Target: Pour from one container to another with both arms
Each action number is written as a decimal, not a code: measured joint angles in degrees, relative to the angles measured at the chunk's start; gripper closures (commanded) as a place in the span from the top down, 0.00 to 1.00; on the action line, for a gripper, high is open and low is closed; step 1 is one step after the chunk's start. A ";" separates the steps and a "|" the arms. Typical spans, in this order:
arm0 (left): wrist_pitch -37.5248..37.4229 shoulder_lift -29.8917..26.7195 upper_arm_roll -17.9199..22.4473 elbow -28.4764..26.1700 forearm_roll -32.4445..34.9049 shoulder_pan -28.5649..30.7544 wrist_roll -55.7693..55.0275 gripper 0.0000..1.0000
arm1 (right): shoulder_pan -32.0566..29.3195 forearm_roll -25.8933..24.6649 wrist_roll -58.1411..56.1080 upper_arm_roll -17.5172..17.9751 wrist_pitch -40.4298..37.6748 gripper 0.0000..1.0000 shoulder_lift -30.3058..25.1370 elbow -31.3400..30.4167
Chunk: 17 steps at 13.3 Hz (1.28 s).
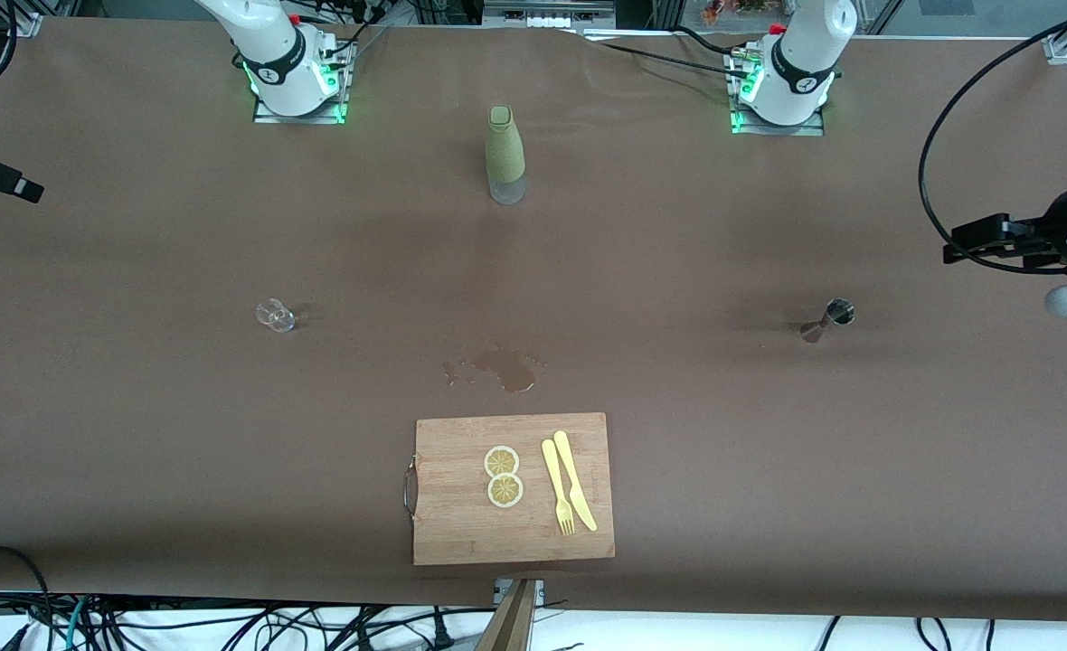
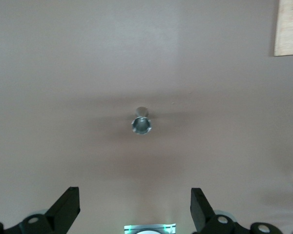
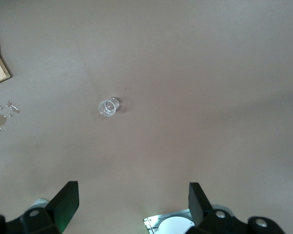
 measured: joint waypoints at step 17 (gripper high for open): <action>0.33 11.42 23.58 -20.25 -38.13 4.61 88.56 1.00 | 0.89 -7.15 -13.62 11.20 3.69 1.00 -0.13 0.08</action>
